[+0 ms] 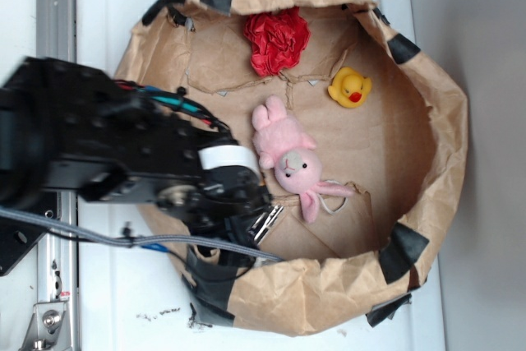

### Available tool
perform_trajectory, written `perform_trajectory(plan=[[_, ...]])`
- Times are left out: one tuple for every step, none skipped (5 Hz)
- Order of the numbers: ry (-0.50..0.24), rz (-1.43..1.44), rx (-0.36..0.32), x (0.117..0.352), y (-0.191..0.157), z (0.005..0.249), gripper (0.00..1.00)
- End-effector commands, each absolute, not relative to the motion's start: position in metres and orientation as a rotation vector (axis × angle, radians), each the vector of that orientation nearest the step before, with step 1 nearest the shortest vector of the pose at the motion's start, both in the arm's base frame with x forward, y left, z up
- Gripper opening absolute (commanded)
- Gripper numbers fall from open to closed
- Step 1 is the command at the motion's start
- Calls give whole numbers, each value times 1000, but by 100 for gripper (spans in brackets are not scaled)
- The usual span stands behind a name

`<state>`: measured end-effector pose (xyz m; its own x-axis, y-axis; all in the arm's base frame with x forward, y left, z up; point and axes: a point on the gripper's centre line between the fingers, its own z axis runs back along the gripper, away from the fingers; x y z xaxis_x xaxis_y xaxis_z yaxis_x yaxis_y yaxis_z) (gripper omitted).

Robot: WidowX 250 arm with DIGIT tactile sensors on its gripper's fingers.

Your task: Grab the silver keys.

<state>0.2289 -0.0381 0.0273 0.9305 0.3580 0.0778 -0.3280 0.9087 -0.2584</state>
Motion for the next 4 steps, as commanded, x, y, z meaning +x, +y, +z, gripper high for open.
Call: perform_trajectory(plan=[[-157,346,-265,223,-39,31,0],[-163,345,-272,218,-38,32,0],[-161,348,-273,218,-37,31,0],[-164,352,-278,219,-36,33,0]])
